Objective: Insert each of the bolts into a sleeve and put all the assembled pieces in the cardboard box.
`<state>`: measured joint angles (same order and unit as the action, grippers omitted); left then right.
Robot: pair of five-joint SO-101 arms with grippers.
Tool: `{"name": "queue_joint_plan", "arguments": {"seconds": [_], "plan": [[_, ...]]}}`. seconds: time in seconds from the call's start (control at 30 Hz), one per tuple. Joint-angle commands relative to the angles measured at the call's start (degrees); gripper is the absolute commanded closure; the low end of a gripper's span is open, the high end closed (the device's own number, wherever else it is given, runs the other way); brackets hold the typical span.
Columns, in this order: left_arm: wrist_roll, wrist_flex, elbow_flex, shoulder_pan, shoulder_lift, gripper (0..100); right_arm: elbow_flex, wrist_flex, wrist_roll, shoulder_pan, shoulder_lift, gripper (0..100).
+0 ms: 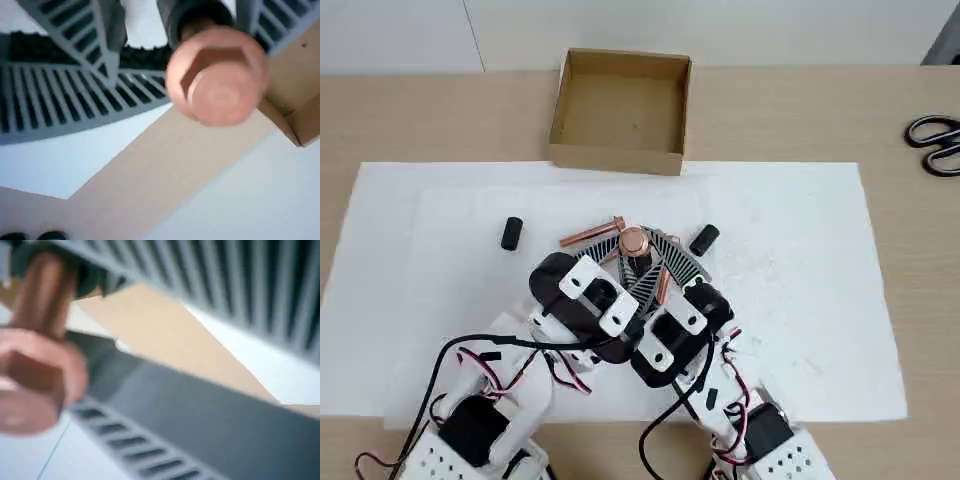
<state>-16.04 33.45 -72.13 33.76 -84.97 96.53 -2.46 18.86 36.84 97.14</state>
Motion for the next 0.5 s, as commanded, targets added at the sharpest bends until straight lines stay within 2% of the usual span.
{"name": "queue_joint_plan", "arguments": {"seconds": [0.0, 0.2, 0.47], "plan": [[-2.11, 3.52, 0.48, 2.99, -0.26, 84, 0.26, -0.13, 0.62, 0.22, 0.4, 99.4], [-5.98, 5.36, -0.04, 1.32, -0.62, 84, 0.26, -0.13, 0.62, 0.22, 0.4, 99.4], [-6.24, 6.33, -2.68, -0.7, -0.62, 84, 0.26, -0.22, 0.7, 0.22, 0.4, 99.4]]}}
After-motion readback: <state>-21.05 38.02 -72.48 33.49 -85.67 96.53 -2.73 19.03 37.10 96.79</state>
